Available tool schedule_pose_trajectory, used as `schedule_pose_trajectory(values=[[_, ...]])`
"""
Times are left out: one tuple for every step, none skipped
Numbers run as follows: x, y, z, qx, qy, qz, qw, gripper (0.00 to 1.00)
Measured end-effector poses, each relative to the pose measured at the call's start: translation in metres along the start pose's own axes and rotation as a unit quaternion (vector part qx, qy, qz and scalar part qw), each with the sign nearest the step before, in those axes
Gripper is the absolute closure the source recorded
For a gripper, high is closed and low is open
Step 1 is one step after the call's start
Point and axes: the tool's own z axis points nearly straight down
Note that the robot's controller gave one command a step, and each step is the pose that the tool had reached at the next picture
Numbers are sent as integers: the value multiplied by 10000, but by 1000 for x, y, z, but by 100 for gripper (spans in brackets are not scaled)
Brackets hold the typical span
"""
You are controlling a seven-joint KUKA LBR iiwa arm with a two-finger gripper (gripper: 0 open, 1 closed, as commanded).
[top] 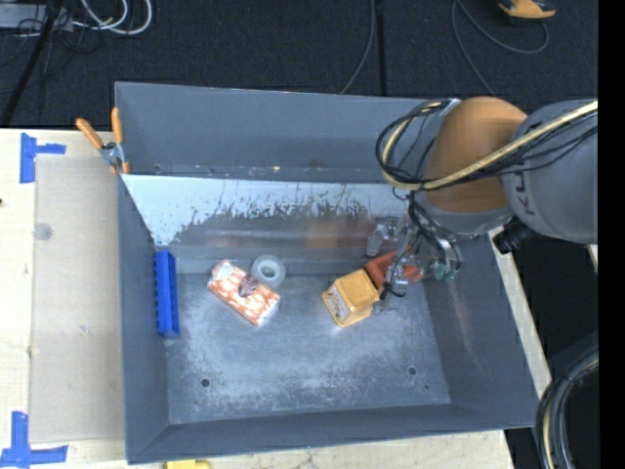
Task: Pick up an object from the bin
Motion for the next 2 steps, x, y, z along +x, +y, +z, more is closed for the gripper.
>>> schedule_pose_trajectory(values=[[5,7,40,-6,36,-500,9987,0],[1,13,62,-4,-1,-1484,9889,100]])
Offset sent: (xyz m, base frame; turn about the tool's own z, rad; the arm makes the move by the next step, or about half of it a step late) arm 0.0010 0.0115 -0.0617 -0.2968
